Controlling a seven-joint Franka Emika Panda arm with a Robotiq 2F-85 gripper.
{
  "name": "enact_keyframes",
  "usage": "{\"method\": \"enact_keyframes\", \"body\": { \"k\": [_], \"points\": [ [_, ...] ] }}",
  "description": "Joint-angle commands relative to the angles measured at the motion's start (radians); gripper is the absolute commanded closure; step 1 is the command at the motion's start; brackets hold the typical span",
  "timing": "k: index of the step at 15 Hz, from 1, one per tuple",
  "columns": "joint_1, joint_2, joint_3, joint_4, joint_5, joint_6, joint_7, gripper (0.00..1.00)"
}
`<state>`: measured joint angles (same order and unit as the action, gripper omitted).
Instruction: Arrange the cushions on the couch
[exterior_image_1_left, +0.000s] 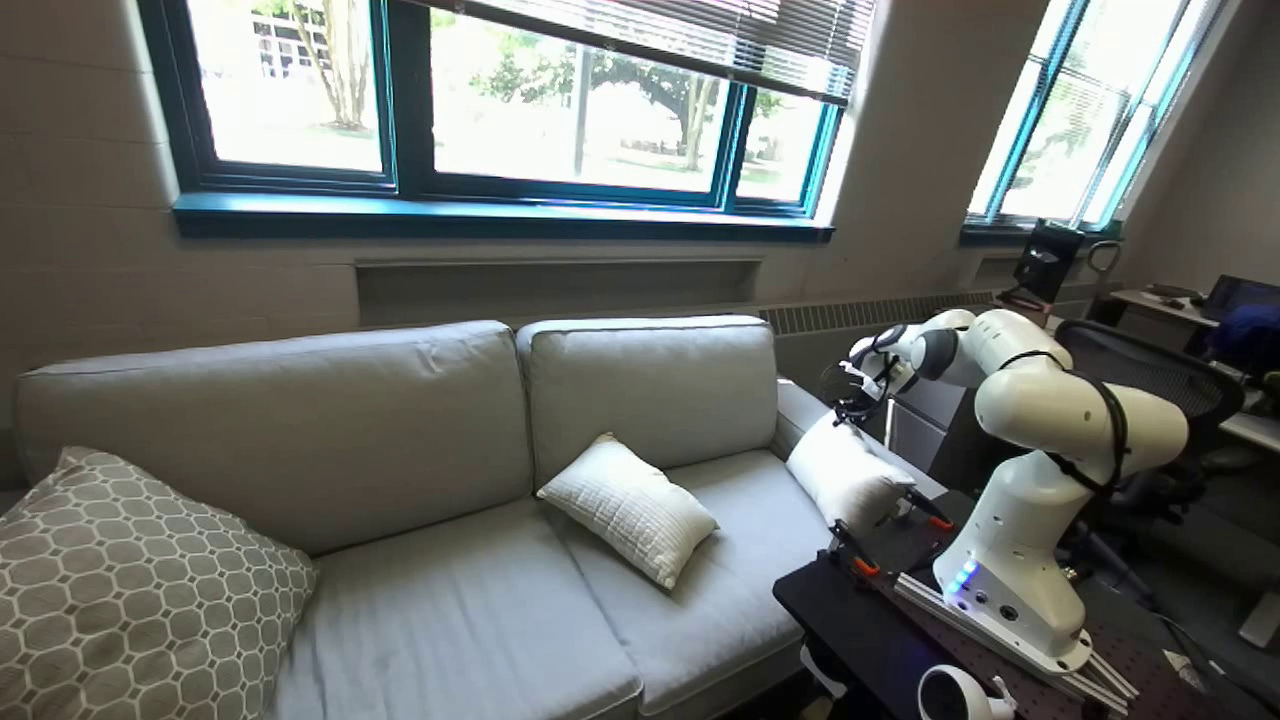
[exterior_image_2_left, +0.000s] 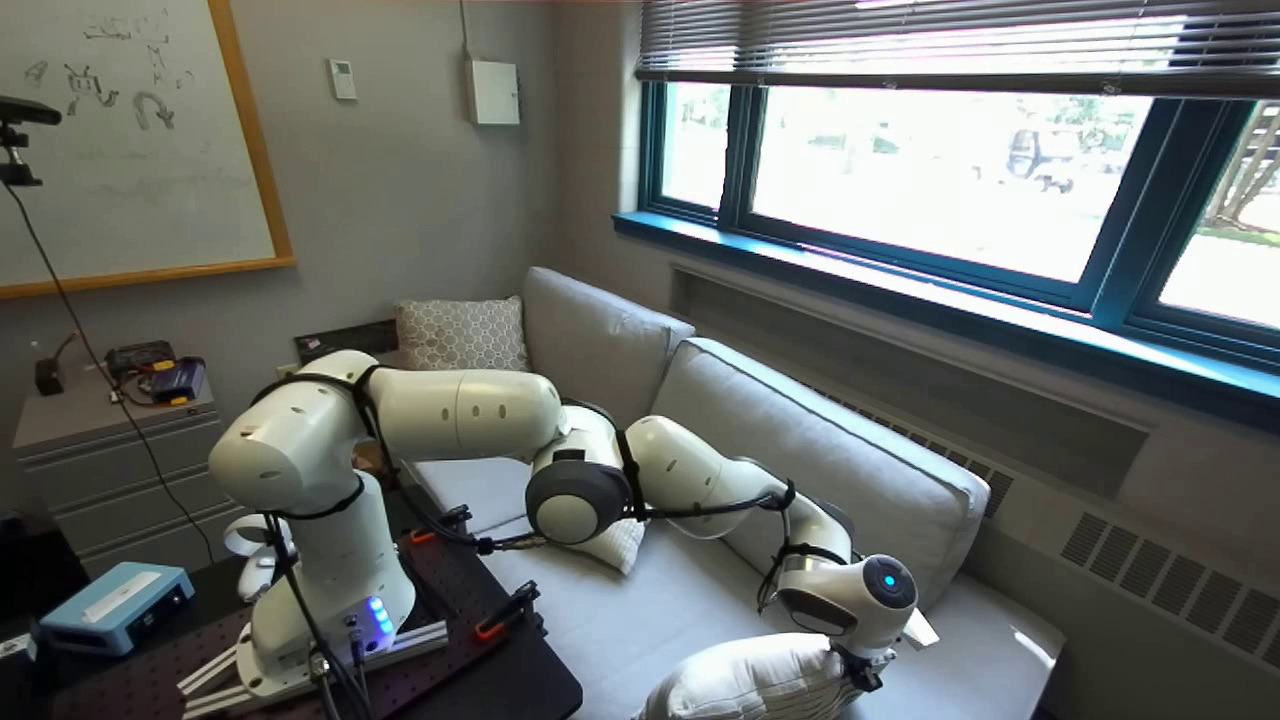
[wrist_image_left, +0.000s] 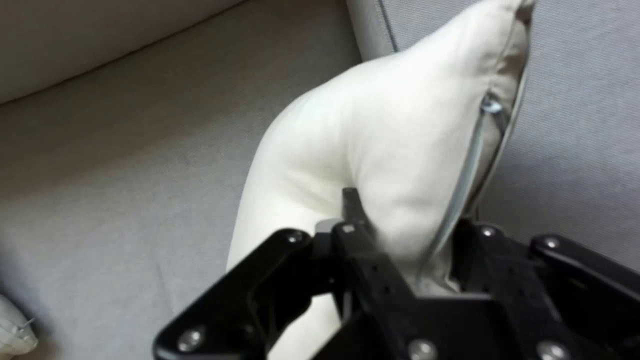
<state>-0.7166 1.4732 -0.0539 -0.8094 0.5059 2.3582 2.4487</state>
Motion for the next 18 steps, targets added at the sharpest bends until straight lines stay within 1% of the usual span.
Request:
{"method": "enact_keyframes", "body": {
  "k": [1,4,6,7,9,12,14,16,18],
  "points": [
    [-0.025,-0.001,0.105,0.054,-0.001,-0.118,-0.129,0.92],
    [-0.011,-0.003,0.154,0.083,0.004,-0.206,-0.227,0.99],
    [-0.013,-0.003,0.175,0.098,0.008,-0.281,-0.301,0.95],
    [-0.018,-0.003,0.182,0.107,0.01,-0.324,-0.339,0.96],
    [-0.03,-0.004,0.189,0.122,0.013,-0.414,-0.414,0.95],
    [-0.035,-0.004,0.179,0.165,-0.004,-0.549,-0.53,0.95],
    [-0.05,-0.004,0.166,0.189,-0.008,-0.613,-0.591,0.95],
    [-0.082,-0.005,0.151,0.198,-0.003,-0.645,-0.62,0.96],
    [-0.116,-0.005,0.139,0.196,0.001,-0.651,-0.632,0.96]
  ]
}}
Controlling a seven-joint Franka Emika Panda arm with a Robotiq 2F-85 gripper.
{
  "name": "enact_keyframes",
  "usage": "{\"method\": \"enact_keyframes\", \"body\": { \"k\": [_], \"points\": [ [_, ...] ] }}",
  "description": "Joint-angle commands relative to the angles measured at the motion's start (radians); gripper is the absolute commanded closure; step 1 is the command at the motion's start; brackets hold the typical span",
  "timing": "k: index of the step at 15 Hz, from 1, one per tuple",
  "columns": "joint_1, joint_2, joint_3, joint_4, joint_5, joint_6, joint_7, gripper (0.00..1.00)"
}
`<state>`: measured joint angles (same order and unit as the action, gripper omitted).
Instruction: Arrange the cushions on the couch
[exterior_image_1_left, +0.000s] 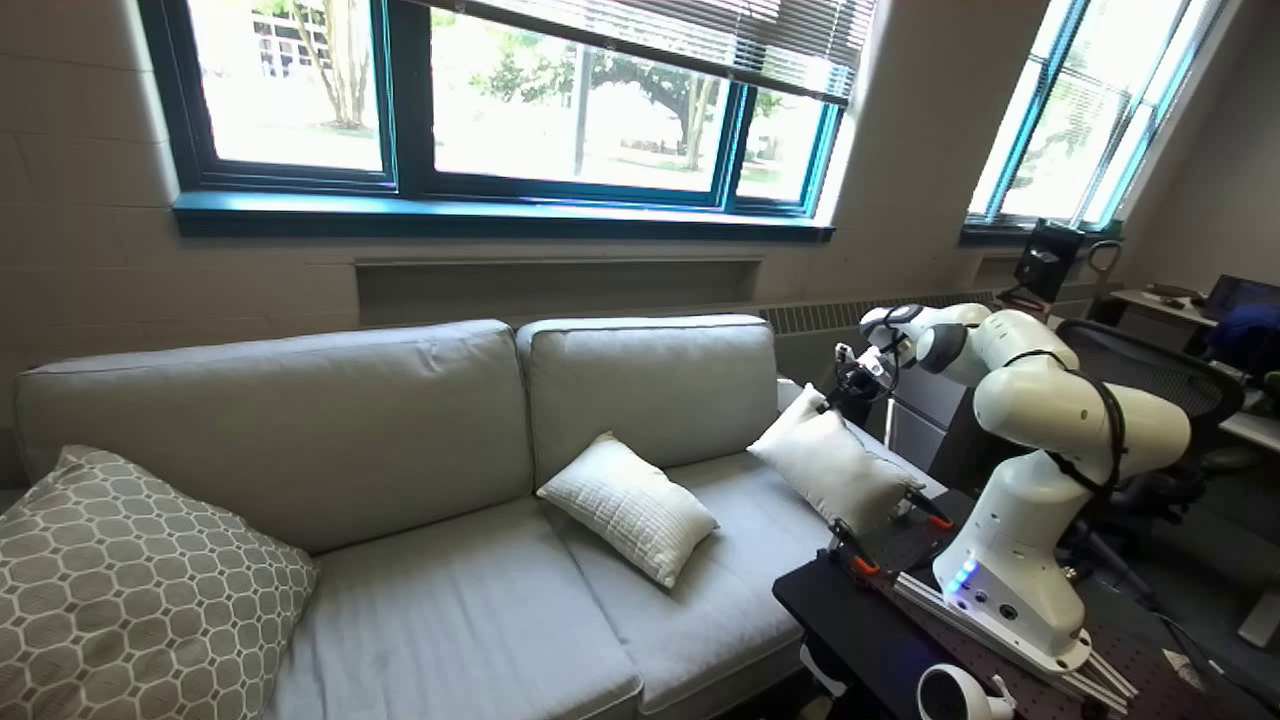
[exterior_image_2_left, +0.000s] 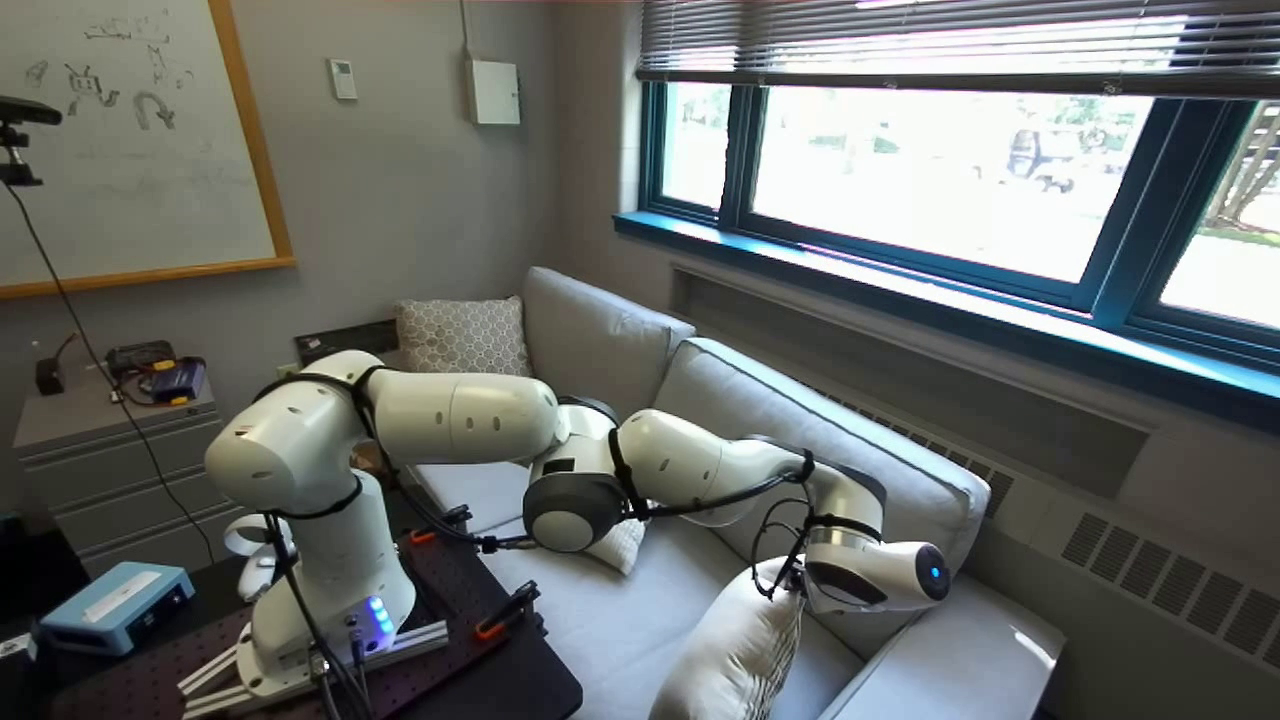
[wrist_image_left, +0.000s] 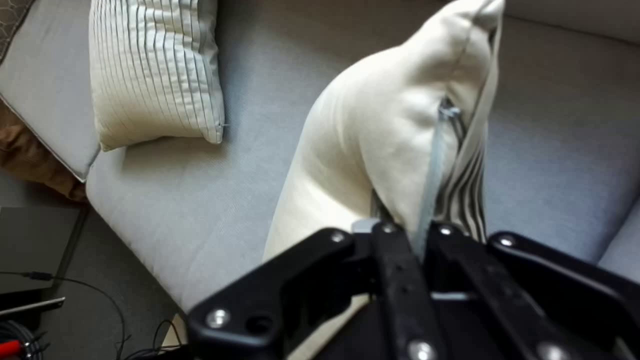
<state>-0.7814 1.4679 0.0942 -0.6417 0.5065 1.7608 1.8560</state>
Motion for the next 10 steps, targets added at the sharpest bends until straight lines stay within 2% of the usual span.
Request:
{"method": "enact_keyframes", "body": {
  "k": [1,5,10],
  "points": [
    [-0.066,0.0,-0.013,0.027,0.002,-0.053,-0.041,0.96],
    [-0.103,0.0,-0.007,0.026,0.005,-0.048,-0.032,0.96],
    [-0.066,0.0,-0.013,0.037,-0.006,-0.023,0.001,0.96]
  ]
}}
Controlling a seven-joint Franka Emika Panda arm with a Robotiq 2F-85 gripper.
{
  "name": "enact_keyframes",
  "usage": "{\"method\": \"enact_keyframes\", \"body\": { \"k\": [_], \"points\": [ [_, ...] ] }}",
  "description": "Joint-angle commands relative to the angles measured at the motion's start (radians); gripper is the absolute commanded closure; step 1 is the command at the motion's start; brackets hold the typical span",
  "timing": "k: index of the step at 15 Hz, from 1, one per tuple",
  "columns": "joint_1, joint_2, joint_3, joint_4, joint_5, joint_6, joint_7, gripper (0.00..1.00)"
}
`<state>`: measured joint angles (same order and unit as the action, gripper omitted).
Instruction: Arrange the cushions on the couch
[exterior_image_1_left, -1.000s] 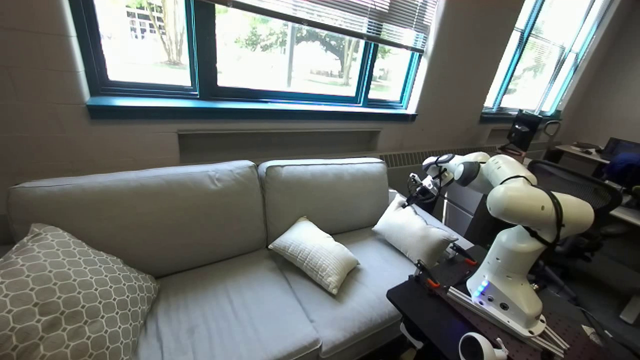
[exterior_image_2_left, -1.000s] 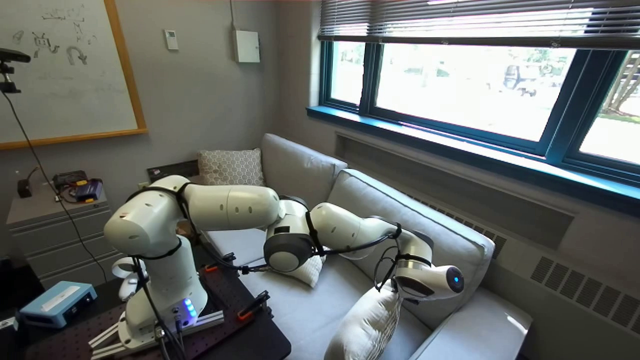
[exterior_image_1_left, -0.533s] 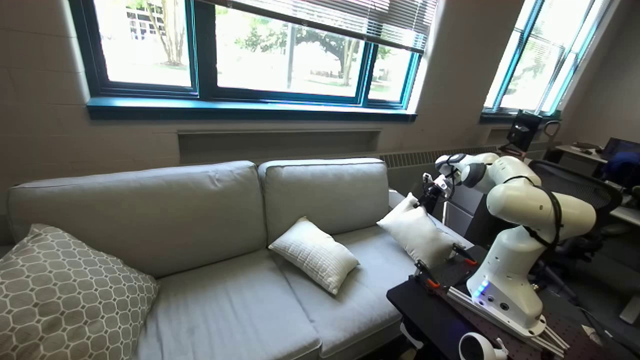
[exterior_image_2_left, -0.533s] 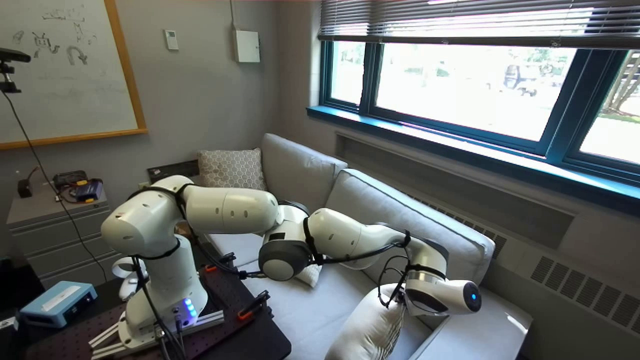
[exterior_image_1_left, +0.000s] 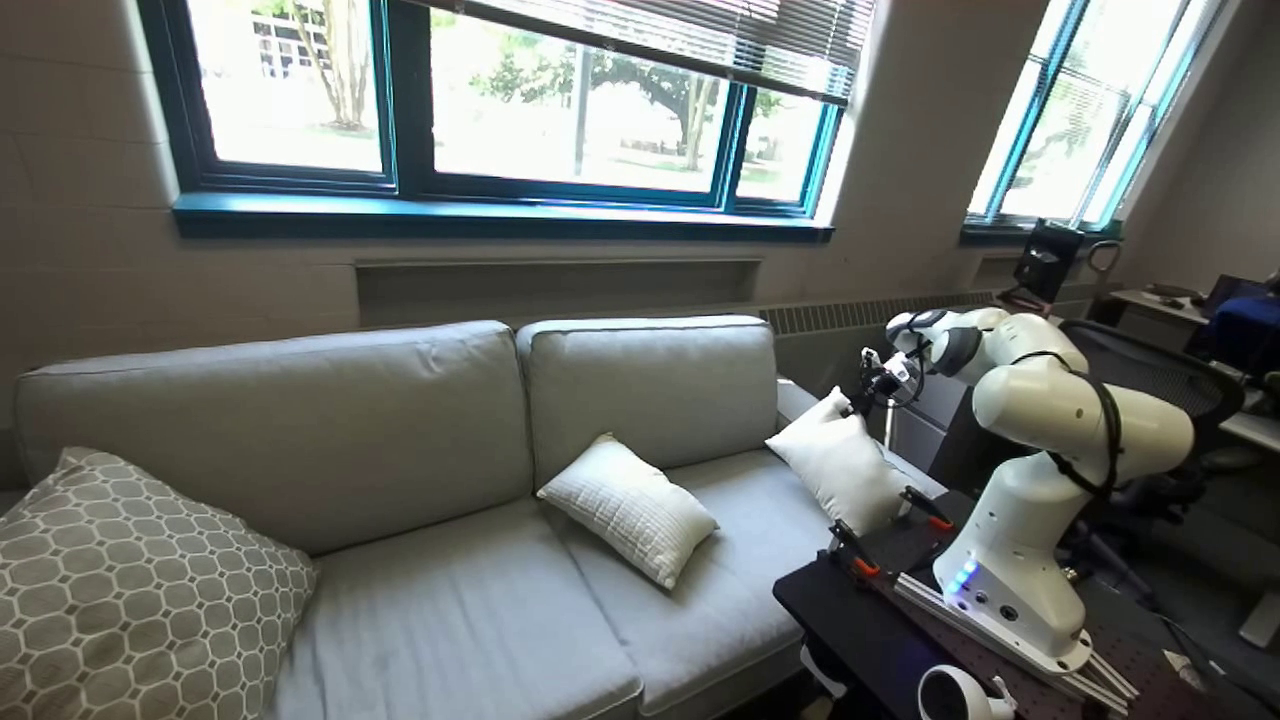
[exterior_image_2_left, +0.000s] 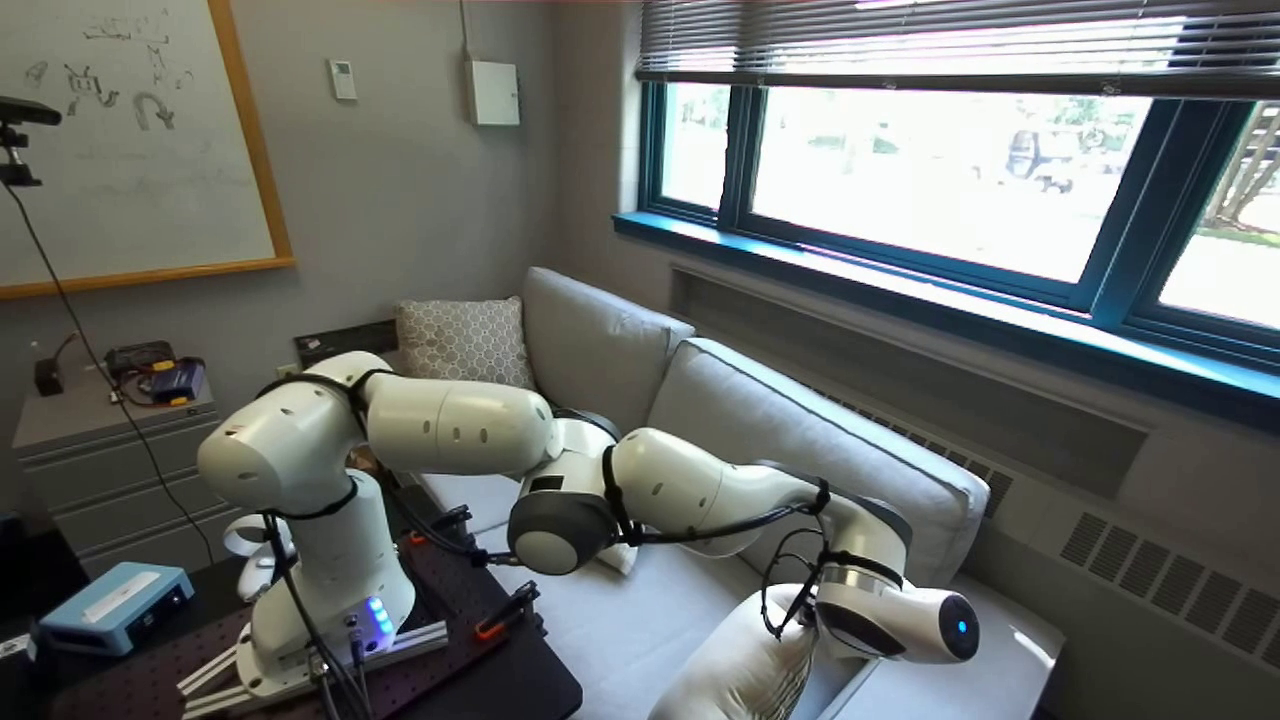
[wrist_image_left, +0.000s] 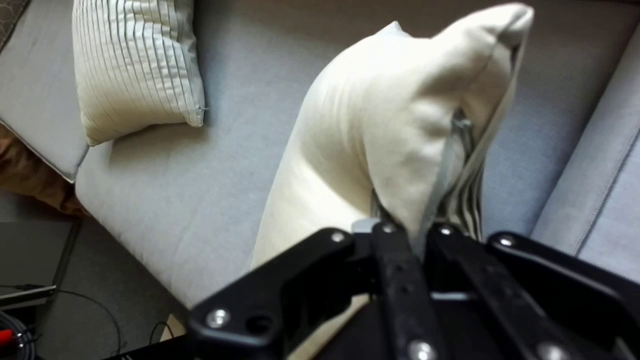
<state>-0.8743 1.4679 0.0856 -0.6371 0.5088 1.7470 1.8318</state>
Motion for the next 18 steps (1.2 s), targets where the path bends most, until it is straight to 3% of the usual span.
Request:
{"method": "enact_keyframes", "body": {
  "k": [1,11,18],
  "points": [
    [0.036,0.0,-0.006,0.037,-0.009,-0.005,0.033,0.96],
    [0.118,0.0,-0.072,0.044,-0.062,0.134,0.19,0.96],
    [0.166,0.0,-0.107,0.048,-0.131,0.147,0.182,0.96]
  ]
}}
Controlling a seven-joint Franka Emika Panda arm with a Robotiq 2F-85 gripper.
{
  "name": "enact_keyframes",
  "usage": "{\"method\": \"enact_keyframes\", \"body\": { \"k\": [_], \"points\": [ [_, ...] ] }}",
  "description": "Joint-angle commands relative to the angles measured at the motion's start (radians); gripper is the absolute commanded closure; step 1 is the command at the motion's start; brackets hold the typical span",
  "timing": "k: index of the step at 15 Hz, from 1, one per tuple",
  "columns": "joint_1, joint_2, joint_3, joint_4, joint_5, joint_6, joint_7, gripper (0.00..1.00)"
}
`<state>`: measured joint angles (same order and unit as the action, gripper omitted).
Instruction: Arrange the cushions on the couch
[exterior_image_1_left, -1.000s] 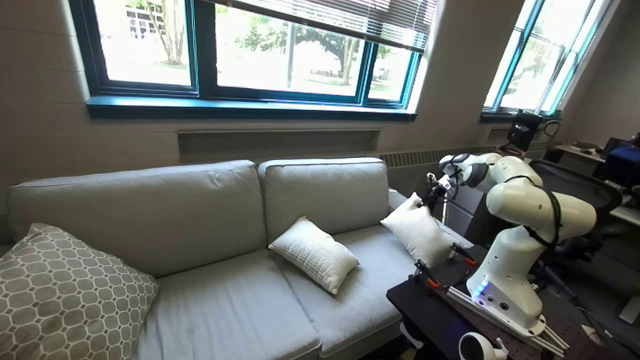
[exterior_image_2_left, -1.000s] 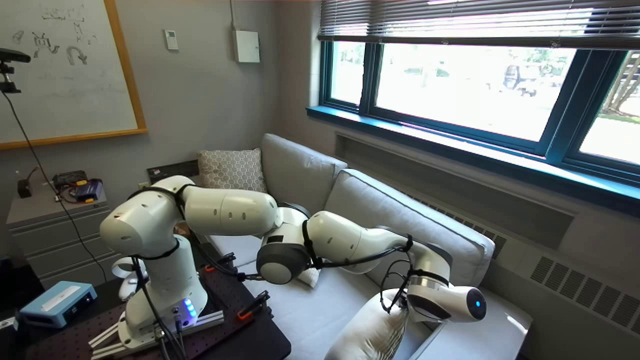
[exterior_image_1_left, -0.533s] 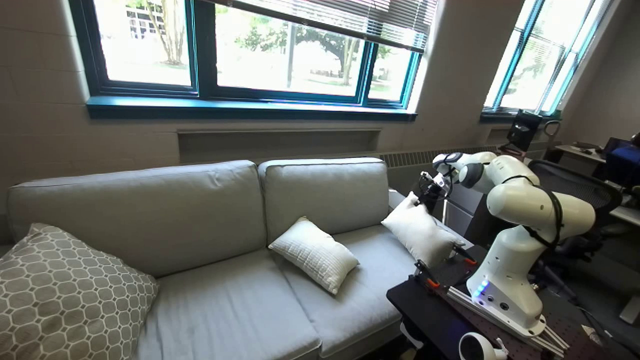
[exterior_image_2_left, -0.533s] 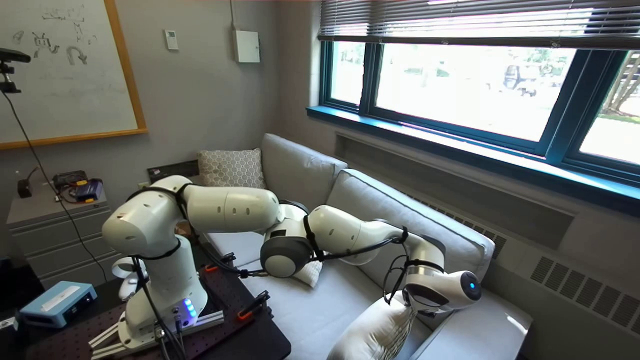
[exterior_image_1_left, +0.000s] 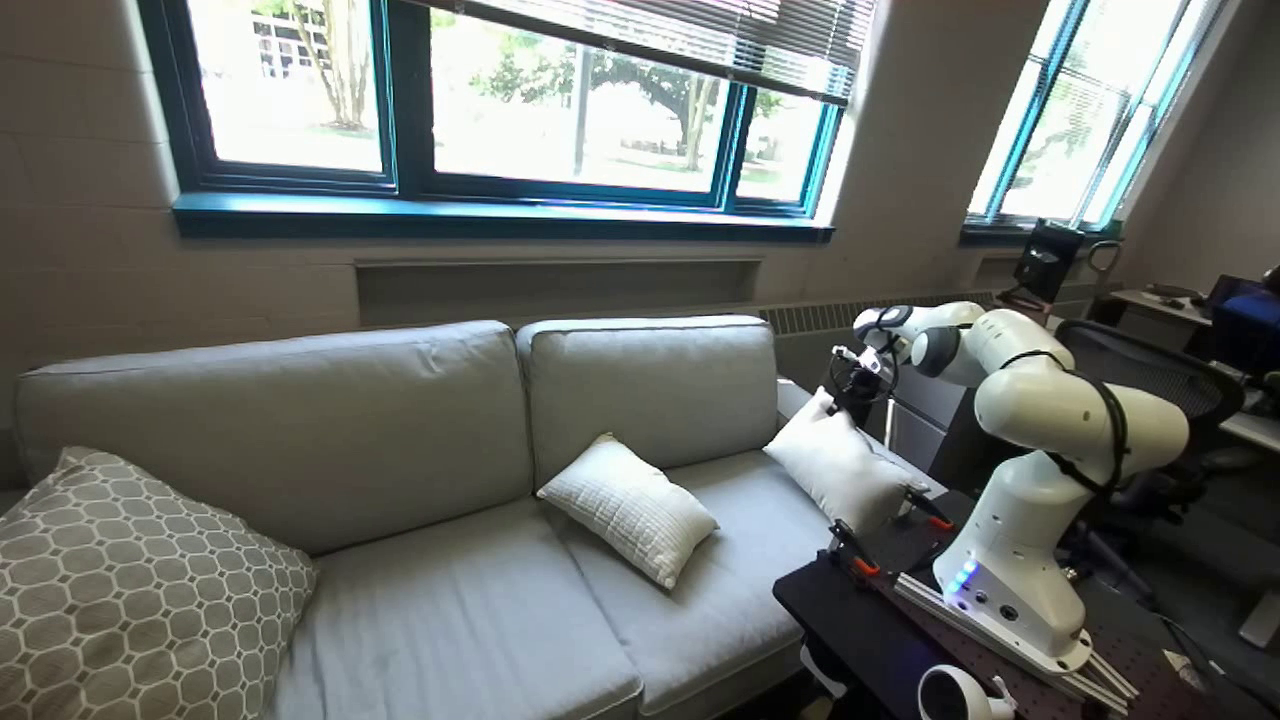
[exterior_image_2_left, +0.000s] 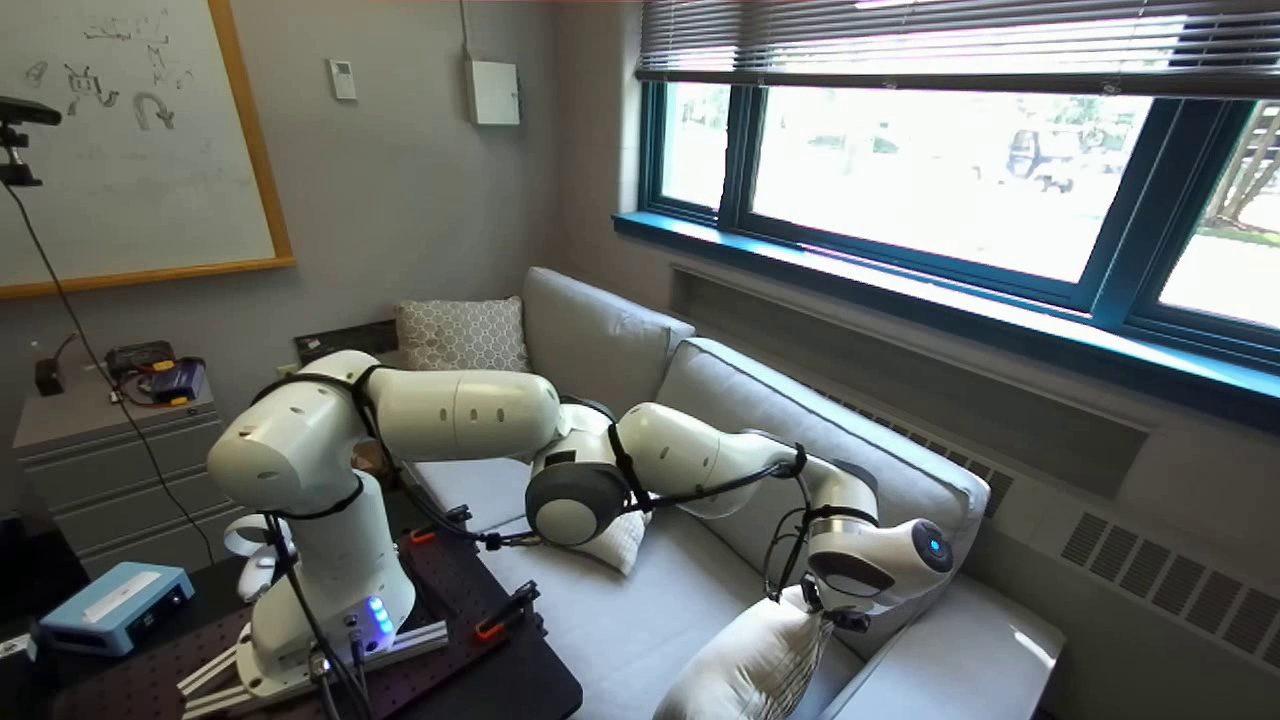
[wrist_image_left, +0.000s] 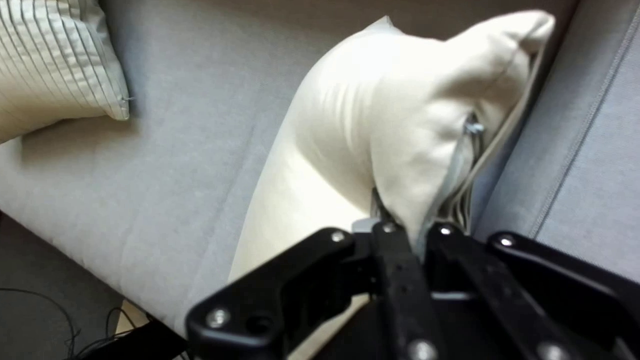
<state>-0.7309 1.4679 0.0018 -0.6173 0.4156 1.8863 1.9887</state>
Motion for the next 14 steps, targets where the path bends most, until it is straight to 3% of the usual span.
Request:
{"method": "enact_keyframes", "body": {
  "k": [1,8,14],
  "points": [
    [0.029,0.0,-0.029,0.032,-0.045,0.021,0.026,0.96],
    [0.066,0.0,-0.059,0.057,-0.089,0.108,0.027,0.96],
    [0.081,0.0,-0.055,0.066,-0.106,0.098,0.024,0.93]
  ]
}}
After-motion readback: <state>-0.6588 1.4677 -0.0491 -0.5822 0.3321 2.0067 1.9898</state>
